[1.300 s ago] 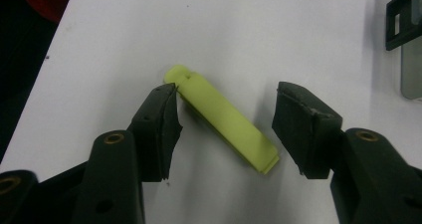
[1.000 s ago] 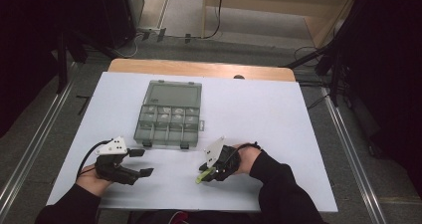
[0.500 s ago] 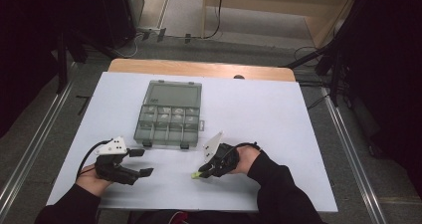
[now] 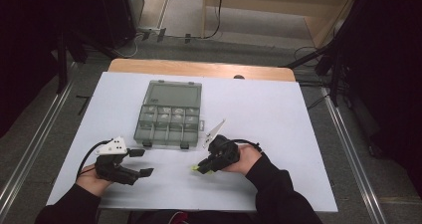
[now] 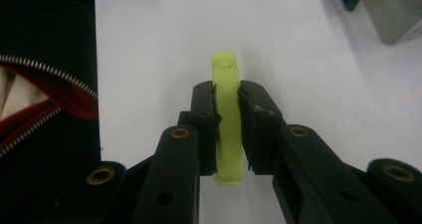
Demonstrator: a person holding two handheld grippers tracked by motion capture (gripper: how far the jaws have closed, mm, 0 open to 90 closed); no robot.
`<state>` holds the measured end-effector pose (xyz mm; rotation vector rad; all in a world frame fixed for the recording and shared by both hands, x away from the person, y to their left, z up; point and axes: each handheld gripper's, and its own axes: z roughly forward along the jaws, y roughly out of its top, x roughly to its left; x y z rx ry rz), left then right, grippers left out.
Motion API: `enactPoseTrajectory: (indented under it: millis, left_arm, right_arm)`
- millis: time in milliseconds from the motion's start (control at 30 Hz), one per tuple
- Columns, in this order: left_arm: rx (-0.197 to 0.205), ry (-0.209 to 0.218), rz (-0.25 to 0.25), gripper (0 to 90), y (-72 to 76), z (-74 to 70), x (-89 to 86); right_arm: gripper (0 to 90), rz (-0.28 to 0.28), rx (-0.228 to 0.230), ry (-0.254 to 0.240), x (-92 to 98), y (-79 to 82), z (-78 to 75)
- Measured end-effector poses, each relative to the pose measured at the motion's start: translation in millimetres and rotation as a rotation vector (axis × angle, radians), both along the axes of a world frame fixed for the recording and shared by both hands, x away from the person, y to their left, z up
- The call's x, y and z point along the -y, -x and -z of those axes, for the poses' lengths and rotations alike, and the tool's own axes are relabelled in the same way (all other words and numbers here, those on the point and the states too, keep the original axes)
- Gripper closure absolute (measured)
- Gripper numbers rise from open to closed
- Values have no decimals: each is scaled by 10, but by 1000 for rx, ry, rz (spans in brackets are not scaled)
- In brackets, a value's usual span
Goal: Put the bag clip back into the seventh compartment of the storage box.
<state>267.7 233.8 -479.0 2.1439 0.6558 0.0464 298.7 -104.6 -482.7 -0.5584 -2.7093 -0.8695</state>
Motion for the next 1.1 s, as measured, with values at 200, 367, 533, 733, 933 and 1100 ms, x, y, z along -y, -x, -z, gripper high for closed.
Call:
enactPoseTrajectory:
  millis: [200,367,533,733,933,1100]
  left_arm:
    - [0,-3,-1,222,0,4,4]
    - [-1,-2,0,223,-2,5,4]
    - [-1,-4,-1,223,-2,7,5]
    - [-2,-3,-2,223,-2,7,1]
    - [-2,-4,-2,223,-2,7,2]
    - [-2,-4,-2,223,-1,8,4]
  right_arm:
    - [790,79,16,10,-6,6,-36]
    - [791,159,-12,12,-14,-21,-41]
    - [791,224,-23,14,-14,-41,-49]
    - [790,283,-13,7,-30,-45,-86]
    - [790,300,-14,3,-47,-41,-108]
    - [791,345,-12,3,-68,-45,-146]
